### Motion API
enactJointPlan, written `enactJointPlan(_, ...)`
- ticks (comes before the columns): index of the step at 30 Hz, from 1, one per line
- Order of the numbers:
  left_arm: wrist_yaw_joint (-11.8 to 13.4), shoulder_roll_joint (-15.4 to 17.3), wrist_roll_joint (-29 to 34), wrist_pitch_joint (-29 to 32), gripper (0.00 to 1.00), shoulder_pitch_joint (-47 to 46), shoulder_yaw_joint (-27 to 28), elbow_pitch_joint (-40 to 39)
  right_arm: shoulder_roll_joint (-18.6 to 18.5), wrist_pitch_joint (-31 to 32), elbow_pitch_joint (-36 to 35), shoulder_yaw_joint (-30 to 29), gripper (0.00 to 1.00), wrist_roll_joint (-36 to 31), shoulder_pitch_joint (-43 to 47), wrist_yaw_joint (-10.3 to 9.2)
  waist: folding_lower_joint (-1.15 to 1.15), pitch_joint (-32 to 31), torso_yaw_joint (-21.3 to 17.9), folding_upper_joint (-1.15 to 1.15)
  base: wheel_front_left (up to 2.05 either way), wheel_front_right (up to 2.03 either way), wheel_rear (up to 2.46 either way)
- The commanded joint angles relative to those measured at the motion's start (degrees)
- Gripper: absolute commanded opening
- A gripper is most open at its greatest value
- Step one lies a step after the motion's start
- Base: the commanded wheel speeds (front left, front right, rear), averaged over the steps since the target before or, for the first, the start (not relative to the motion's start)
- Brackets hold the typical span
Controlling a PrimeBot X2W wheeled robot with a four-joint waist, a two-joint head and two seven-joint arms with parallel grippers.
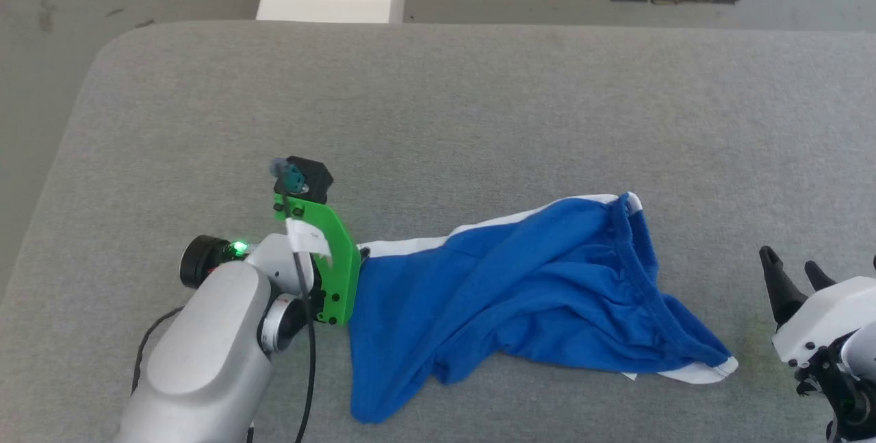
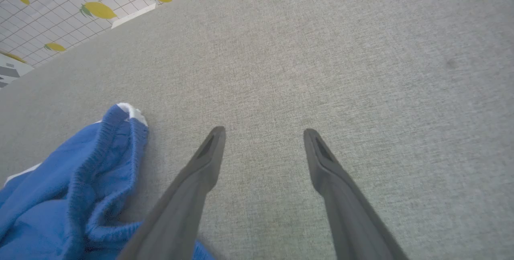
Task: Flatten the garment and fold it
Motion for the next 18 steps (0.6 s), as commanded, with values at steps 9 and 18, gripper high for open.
enactJointPlan(9,-0.4,-1.5,0.9,4.5,0.34,-2.6,-3.4,7.1,0.0,-0.6,-0.5,-0.5,1.0,-0.2,-1.0,-0.09,0.0,2.1,-1.4,0.0,0.0,0.0,0.0)
enactJointPlan(18,-0.1,-3.5,-3.5,0.6,0.0,0.0,-0.4,5.0,0.0,-0.5,-0.3,-0.1,1.0,-0.7,-1.1,-0.09,0.0,1.0,-0.1,0.0,0.0,0.0,0.0)
